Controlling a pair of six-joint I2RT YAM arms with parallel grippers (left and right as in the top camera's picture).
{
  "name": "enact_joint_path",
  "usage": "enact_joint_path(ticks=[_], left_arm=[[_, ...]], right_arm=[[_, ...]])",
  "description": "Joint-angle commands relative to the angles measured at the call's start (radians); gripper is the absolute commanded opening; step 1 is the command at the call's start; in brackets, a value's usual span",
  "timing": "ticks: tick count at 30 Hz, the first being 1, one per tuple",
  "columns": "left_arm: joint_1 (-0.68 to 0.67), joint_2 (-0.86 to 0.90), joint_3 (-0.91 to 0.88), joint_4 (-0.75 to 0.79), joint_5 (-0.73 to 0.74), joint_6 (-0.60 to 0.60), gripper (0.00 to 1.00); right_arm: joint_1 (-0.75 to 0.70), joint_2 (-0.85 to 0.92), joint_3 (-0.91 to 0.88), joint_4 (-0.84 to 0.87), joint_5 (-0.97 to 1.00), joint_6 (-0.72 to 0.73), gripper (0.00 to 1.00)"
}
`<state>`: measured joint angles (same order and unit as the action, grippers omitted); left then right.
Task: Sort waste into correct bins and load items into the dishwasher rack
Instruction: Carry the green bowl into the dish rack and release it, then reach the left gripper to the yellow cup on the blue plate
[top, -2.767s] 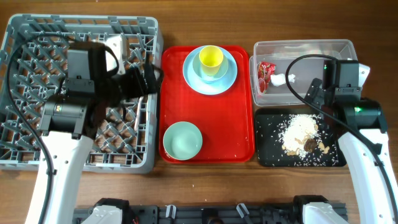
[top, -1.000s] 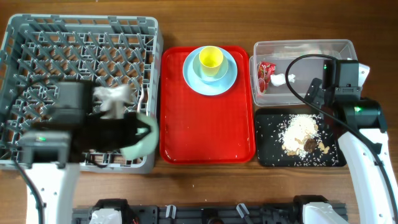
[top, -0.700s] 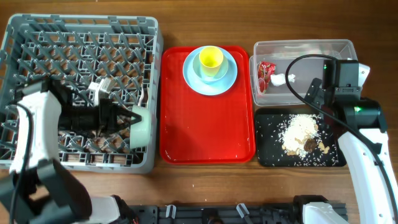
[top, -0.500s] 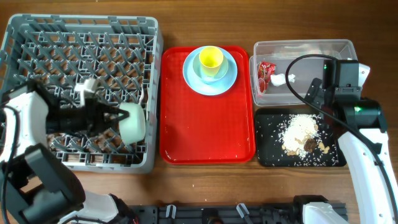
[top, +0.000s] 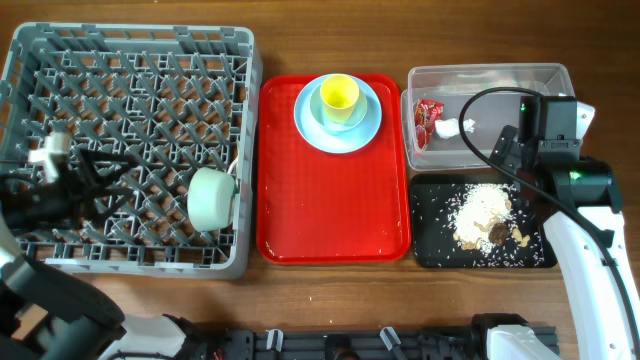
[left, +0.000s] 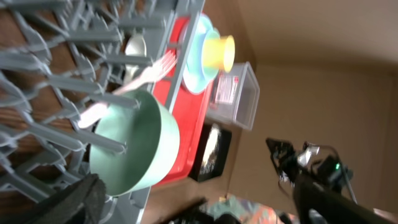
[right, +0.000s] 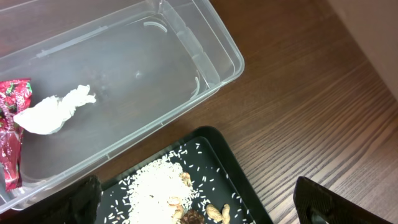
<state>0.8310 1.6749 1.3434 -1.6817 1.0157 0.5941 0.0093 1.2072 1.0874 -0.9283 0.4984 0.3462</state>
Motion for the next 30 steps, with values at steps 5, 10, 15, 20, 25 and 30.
enact_joint_path(ticks=[5,10,15,20,25,30], left_arm=[[-0.143,-0.371,0.061,0.008,0.108,-0.053,1.00],[-0.489,-0.448,0.031,0.021,0.015,-0.100,0.04],[-0.731,-0.448,-0.113,0.288,-0.365,-0.580,0.04],[-0.955,-0.448,-0.216,0.469,-0.801,-0.922,0.04],[-1.055,-0.442,-0.349,0.601,-0.943,-1.007,0.04],[-1.056,-0.441,-0.359,0.594,-1.202,-1.070,0.06]], right_arm=[[-0.004,0.000,0.018,0.000,0.013,-0.003,1.00],[-0.004,0.000,0.018,0.000,0.014,-0.003,1.00],[-0.004,0.000,0.018,0.000,0.014,-0.003,1.00],[-0.004,0.000,0.018,0.000,0.014,-0.003,1.00],[-0.004,0.000,0.018,0.000,0.014,-0.003,1.00],[-0.004,0.000,0.018,0.000,0.013,-0.003,1.00]])
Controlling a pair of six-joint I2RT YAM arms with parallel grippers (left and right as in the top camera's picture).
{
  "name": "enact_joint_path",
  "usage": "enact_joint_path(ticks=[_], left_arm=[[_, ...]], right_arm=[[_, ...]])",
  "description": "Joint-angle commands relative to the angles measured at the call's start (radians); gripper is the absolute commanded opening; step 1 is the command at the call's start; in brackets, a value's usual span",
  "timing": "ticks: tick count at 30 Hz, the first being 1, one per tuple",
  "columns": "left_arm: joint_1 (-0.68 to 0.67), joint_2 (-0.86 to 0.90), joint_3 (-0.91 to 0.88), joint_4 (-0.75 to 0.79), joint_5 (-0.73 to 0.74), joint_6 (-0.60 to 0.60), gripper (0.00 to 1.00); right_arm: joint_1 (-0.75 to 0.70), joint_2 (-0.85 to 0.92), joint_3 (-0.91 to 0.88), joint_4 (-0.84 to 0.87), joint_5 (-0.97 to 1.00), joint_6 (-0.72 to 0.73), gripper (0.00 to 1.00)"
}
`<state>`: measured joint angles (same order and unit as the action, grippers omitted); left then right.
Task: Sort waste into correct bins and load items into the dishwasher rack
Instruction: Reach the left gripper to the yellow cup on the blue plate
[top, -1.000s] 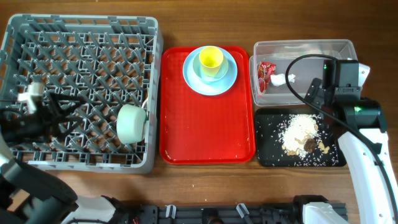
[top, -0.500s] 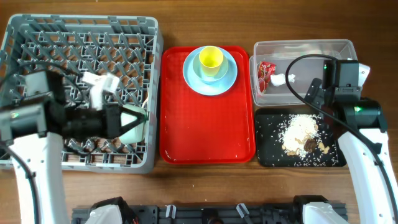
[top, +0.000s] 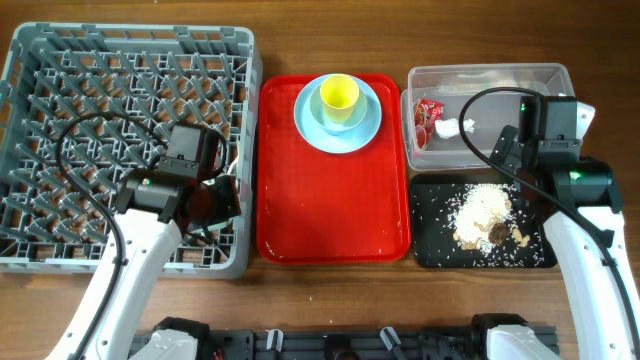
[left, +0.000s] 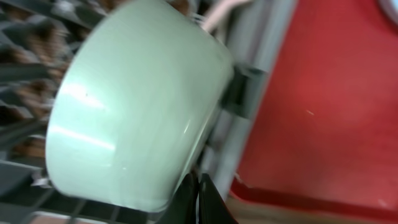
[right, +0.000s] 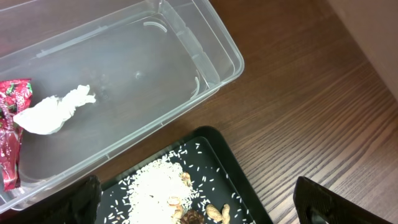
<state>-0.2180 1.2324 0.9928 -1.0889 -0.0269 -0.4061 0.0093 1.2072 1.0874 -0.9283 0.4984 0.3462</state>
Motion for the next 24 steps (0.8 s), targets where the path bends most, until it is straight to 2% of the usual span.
enact_joint_path(ticks=[1,2,6,9,11,12,15,17,19,21,22,24], left_arm=[[-0.006,0.003,-0.008,0.001,-0.181,-0.092,0.09],[-0.006,0.007,-0.008,0.000,-0.207,-0.132,0.13],[-0.006,0.009,0.014,0.022,-0.211,-0.141,0.10],[-0.007,0.005,0.151,0.021,-0.204,-0.153,0.13],[-0.023,0.011,0.319,0.078,-0.033,-0.148,0.19],[-0.036,0.035,0.414,0.079,0.028,-0.148,0.19],[-0.092,0.208,0.746,-0.023,0.071,-0.122,0.22],[-0.156,0.407,0.943,-0.067,0.071,-0.122,0.26],[-0.207,0.561,0.979,0.010,0.078,-0.121,0.24],[-0.282,0.710,0.979,0.130,0.118,-0.044,0.18],[-0.323,0.776,0.979,0.208,0.104,0.001,0.18],[-0.385,0.879,0.979,0.295,-0.024,0.010,0.18]], right_arm=[[-0.004,0.000,0.018,0.000,0.013,-0.003,1.00],[-0.004,0.000,0.018,0.000,0.013,-0.003,1.00],[-0.004,0.000,0.018,0.000,0.014,-0.003,1.00],[-0.004,0.000,0.018,0.000,0.013,-0.003,1.00],[-0.004,0.000,0.018,0.000,0.013,-0.003,1.00],[-0.004,0.000,0.018,0.000,0.013,-0.003,1.00],[-0.004,0.000,0.018,0.000,0.014,-0.003,1.00],[-0.004,0.000,0.018,0.000,0.013,-0.003,1.00],[-0.004,0.000,0.018,0.000,0.013,-0.003,1.00],[-0.004,0.000,0.018,0.000,0.014,-0.003,1.00],[-0.004,0.000,0.018,0.000,0.013,-0.003,1.00],[-0.004,0.000,0.018,0.000,0.013,-0.003,1.00]])
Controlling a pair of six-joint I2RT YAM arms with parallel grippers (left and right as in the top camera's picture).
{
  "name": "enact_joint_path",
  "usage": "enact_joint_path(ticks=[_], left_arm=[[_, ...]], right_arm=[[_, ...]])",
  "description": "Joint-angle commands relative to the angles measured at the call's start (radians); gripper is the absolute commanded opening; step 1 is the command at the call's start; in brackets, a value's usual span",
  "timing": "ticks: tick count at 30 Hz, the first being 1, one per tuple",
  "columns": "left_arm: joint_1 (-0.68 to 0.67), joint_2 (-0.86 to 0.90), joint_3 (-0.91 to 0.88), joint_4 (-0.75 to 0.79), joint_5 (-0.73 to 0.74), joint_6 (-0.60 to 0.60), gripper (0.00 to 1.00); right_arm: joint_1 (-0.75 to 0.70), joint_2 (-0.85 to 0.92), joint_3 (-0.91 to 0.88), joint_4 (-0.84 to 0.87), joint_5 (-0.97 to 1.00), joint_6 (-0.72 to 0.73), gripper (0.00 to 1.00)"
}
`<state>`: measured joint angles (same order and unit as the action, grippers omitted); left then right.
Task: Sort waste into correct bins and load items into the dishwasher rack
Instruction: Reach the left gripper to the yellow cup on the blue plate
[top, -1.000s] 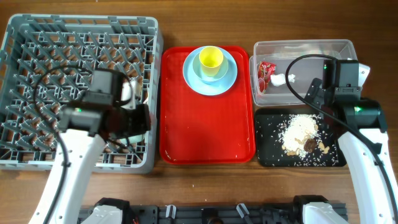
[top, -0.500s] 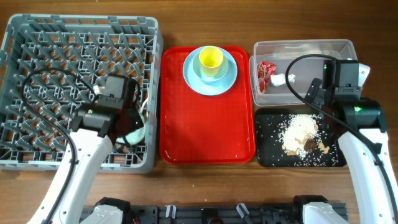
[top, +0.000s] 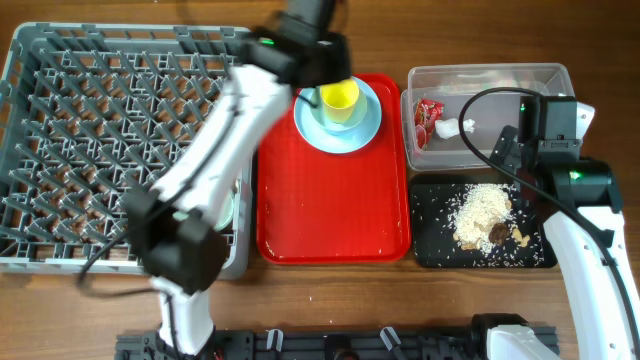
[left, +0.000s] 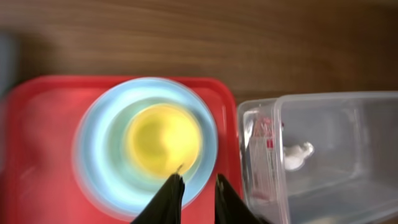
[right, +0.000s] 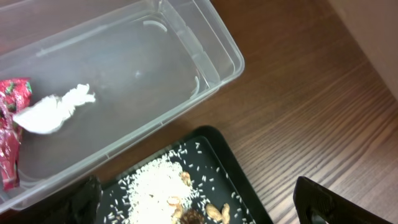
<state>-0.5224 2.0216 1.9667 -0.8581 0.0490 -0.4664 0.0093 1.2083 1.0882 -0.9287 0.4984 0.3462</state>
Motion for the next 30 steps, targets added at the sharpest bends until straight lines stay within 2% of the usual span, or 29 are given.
enact_joint_path(ticks=[1,3,8,11,16,18,24,26,30], left_arm=[[-0.104,0.130,0.005,0.084,-0.177,0.070,0.18],[-0.124,0.195,0.002,0.122,-0.241,0.071,0.18],[-0.122,0.208,0.002,0.144,-0.242,0.071,0.15],[-0.122,0.210,0.001,0.137,-0.275,0.071,0.20],[-0.122,0.229,0.001,0.106,-0.275,0.071,0.20],[-0.121,0.248,0.001,0.092,-0.275,0.070,0.11],[-0.121,0.250,-0.004,0.080,-0.275,0.070,0.11],[-0.121,0.250,-0.005,0.080,-0.275,0.070,0.05],[-0.122,0.250,-0.005,0.067,-0.275,0.070,0.06]], right_arm=[[-0.004,-0.001,0.017,0.000,0.013,-0.003,1.00],[-0.004,-0.001,0.017,0.000,0.013,-0.003,1.00],[-0.004,-0.001,0.017,0.000,0.014,-0.003,1.00],[-0.004,-0.001,0.017,0.000,0.013,-0.003,1.00],[-0.004,-0.001,0.017,0.000,0.013,-0.003,1.00],[-0.004,-0.001,0.017,0.000,0.013,-0.003,1.00],[-0.004,-0.001,0.017,0.000,0.013,-0.003,1.00],[-0.004,-0.001,0.017,0.000,0.013,-0.004,1.00],[-0.004,-0.001,0.017,0.000,0.013,-0.004,1.00]])
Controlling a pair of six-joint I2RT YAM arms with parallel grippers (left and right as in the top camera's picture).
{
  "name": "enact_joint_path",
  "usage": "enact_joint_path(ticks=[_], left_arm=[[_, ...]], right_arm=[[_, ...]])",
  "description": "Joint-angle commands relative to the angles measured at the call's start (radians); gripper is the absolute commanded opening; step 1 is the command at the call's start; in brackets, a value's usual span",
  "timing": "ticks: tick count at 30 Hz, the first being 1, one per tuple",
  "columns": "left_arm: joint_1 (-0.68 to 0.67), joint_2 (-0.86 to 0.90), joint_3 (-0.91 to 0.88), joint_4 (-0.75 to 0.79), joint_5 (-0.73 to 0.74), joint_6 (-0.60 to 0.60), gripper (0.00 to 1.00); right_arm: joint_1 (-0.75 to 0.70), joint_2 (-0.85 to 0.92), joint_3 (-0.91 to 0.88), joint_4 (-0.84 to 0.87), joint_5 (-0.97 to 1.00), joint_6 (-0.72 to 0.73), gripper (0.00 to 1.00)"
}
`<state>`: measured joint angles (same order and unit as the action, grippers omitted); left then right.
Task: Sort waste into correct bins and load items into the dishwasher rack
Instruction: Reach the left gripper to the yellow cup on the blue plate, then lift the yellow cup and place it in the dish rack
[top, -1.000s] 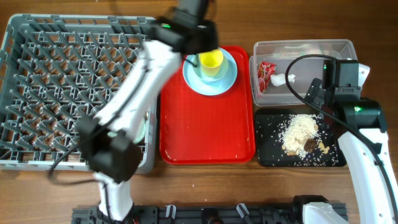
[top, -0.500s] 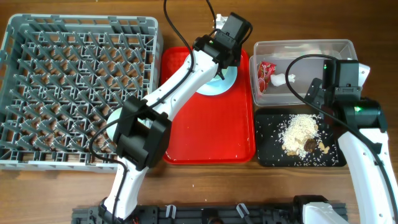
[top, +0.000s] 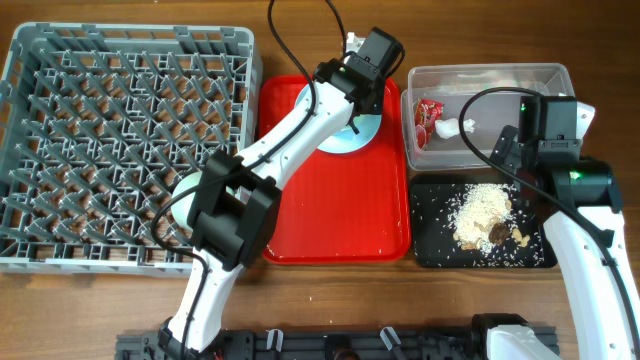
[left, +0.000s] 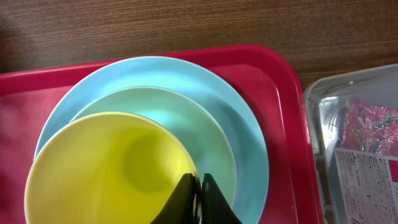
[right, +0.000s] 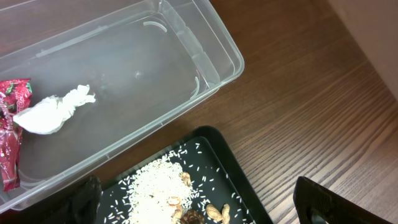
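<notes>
A yellow cup (left: 106, 168) stands on a light blue plate (left: 249, 137) at the back of the red tray (top: 330, 210). My left gripper (left: 198, 183) is shut on the cup's rim, one finger inside the cup and one outside. In the overhead view the left arm (top: 352, 112) covers the cup, and only the plate's front edge (top: 335, 142) shows. The grey dishwasher rack (top: 130, 60) lies to the left. My right gripper (right: 205, 208) hangs open over the edge between the clear bin (right: 155, 74) and the black tray (right: 205, 168).
The clear bin (top: 490, 80) holds a red wrapper (right: 12, 130) and a white crumpled tissue (right: 53, 112). Rice and peanuts (top: 485, 215) lie on the black tray. The left arm stretches from the rack's front right corner across the red tray.
My left gripper was above the cup with its fingers slightly apart. Now it is lower and shut on the cup's rim. The right arm has not moved.
My left gripper was at the rack's left side, with a green bowl standing in the rack. Then it was close against that bowl at the rack's right edge. Then it hovered over the yellow cup on the plate, and now it grips the cup's rim.
</notes>
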<state>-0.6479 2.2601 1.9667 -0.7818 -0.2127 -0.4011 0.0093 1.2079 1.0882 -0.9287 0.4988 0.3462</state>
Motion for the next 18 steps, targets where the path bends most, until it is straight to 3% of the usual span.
enact_joint_path(ticks=[1,4,6,9,14,16,18], left_arm=[[0.004,0.011,-0.005,-0.014,-0.013,0.005,0.09],[0.004,0.011,-0.005,-0.026,-0.013,0.005,0.11],[0.004,0.011,-0.005,-0.022,-0.014,0.005,0.04],[0.005,0.011,-0.005,-0.018,-0.013,0.004,0.04],[0.039,-0.116,0.112,-0.084,0.022,0.007,0.04],[0.120,-0.209,0.172,-0.145,0.212,0.031,0.04],[0.269,-0.283,0.179,-0.194,0.511,0.031,0.04]], right_arm=[[-0.004,-0.001,0.017,0.000,0.013,-0.003,1.00],[-0.004,-0.001,0.017,0.000,0.013,-0.003,1.00],[-0.004,-0.001,0.017,0.000,0.013,-0.003,1.00],[-0.004,-0.001,0.017,0.000,0.013,-0.003,1.00],[-0.004,-0.001,0.017,0.002,0.013,-0.003,1.00],[-0.004,-0.001,0.017,0.001,0.010,-0.004,1.00],[-0.004,-0.001,0.017,0.001,-0.036,-0.004,1.00]])
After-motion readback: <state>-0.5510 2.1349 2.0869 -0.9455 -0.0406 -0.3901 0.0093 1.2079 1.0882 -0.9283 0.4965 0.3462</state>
